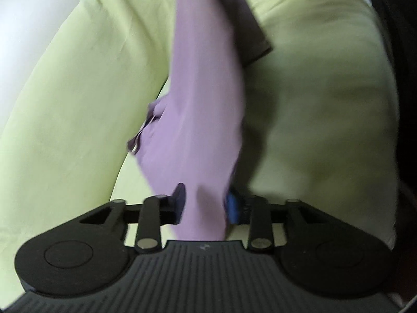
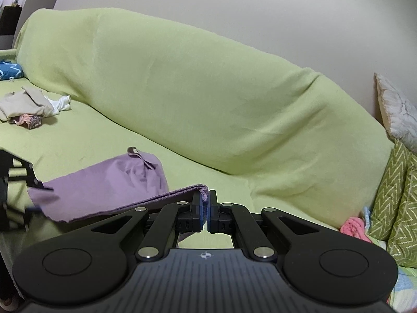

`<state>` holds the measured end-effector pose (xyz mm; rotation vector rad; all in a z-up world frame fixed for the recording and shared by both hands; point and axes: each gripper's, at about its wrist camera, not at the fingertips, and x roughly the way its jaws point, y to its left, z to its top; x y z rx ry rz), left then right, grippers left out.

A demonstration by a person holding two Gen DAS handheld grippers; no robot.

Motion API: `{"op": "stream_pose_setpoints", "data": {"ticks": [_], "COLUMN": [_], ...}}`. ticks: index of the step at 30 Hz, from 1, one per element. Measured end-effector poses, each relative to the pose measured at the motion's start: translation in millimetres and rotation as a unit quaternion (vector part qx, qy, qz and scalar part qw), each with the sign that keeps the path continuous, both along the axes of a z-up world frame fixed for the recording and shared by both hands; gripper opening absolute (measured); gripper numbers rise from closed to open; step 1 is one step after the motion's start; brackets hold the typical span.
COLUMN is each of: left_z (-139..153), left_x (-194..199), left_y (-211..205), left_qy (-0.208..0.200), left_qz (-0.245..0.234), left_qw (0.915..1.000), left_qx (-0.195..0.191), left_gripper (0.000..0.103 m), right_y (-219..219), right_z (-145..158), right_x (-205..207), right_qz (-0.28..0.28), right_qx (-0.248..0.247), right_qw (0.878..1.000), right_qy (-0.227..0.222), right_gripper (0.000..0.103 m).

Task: Fold clothes
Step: 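Grasp the top's hem corners with both grippers and lift it up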

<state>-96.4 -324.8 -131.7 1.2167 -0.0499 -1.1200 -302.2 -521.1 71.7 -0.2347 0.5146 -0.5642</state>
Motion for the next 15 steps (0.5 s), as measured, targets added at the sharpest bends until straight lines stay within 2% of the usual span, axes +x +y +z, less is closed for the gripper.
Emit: {"op": "stream_pose_setpoints", "data": {"ticks": [1, 2, 3, 4, 5, 8, 13, 15], "left_z": [0.2, 0.4, -0.5, -1.8, -2.8, 20.8, 60.3, 113.0], "left_x": [4.8, 9.6, 12.9, 15.0, 15.6, 21.9, 32.4, 43.8], "left_y": [3.7, 7.5, 11.3, 14.2, 17.6, 28.6, 46.8, 49.8], "left_qy": [-0.006, -0.011, -0.018, -0.024, -0.028, -0.054, -0.097, -0.092], "left_qz": [0.003, 0.006, 0.005, 0.005, 0.003, 0.007, 0.013, 0.033], "left_qw": [1.0000, 0.9999, 0.9997, 0.9995, 0.9994, 0.9985, 0.9941, 0.9914], "left_qx": [0.004, 0.007, 0.012, 0.018, 0.022, -0.004, -0.047, -0.088], "left_gripper": [0.025, 0.019, 0.013, 0.002, 0.002, 0.002, 0.002, 0.002], "right_y": [-0.4, 0.1, 1.2, 2.7, 4.6, 10.4, 21.1, 27.8], "right_z": [-1.9, -4.6, -8.0, -11.0, -13.5, -16.2, 12.8, 36.6], "right_x": [-0.8, -0.7, 0.1, 1.3, 2.6, 4.2, 0.4, -2.6], "right_qz": [-0.001, 0.000, 0.001, 0.003, 0.004, 0.006, 0.014, 0.021], "right_qx": [0.004, 0.007, 0.009, 0.010, 0.010, 0.002, -0.038, -0.069], "right_qw": [1.000, 1.000, 1.000, 1.000, 1.000, 1.000, 0.999, 0.997], "right_qy": [0.000, 0.000, 0.001, 0.002, 0.005, 0.010, 0.001, -0.014], "right_gripper": [0.000, 0.000, 0.000, 0.000, 0.000, 0.000, 0.000, 0.000]}}
